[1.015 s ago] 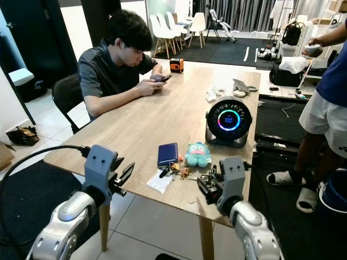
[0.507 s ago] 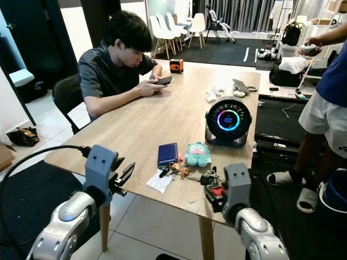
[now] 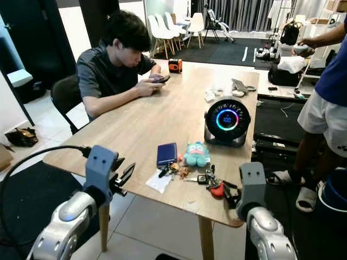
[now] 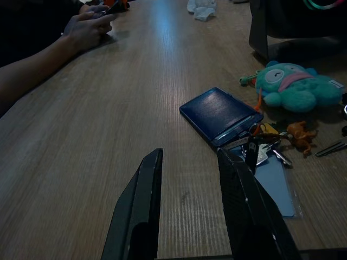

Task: Hang keys on a hook

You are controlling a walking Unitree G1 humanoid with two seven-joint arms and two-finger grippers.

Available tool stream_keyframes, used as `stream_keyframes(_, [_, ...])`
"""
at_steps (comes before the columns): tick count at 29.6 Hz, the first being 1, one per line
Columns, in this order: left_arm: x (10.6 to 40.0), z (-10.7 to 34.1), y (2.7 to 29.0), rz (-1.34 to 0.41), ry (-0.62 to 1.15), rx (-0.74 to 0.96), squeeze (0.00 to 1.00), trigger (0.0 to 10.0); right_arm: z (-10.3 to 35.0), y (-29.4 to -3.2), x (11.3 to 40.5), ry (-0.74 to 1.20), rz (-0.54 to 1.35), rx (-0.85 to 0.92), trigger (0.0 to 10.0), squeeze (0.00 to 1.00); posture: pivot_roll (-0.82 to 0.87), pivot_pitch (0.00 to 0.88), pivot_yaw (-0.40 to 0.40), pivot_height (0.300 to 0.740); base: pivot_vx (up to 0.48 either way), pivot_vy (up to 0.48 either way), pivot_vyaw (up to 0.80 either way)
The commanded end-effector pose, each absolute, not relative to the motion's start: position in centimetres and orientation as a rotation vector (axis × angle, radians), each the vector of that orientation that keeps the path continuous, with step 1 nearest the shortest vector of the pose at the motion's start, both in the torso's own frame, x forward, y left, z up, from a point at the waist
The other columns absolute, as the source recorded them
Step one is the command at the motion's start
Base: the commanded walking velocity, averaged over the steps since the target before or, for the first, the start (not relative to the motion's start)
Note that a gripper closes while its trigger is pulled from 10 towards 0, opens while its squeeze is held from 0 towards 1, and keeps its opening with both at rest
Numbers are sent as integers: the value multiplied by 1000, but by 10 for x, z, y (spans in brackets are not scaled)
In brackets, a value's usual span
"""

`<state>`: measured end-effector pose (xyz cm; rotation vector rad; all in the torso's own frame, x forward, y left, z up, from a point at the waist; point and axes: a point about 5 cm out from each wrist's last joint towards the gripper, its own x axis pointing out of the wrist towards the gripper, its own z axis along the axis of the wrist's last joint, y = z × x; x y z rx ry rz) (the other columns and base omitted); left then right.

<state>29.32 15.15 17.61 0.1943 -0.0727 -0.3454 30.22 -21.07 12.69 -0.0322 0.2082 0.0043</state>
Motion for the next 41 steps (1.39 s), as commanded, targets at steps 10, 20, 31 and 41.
stream_keyframes(10, [292, 169, 151, -348, -37, 200, 0, 10000, 149, -205, 325, 119, 48, -35, 10000, 0, 61, 96, 42, 740, 0, 0, 0])
stream_keyframes(20, [289, 168, 154, -336, -32, 202, 0, 10000, 125, -178, 330, 254, 158, 43, 10000, 0, 83, 110, 32, 740, 0, 0, 0])
stream_keyframes(31, [288, 168, 153, -334, -31, 199, 0, 10000, 130, -156, 324, 244, 321, 79, 10000, 0, 77, 111, 30, 740, 0, 0, 0])
stream_keyframes(41, [288, 167, 153, -332, -30, 194, 0, 10000, 125, -141, 300, 279, 415, 136, 10000, 0, 72, 115, 26, 740, 0, 0, 0])
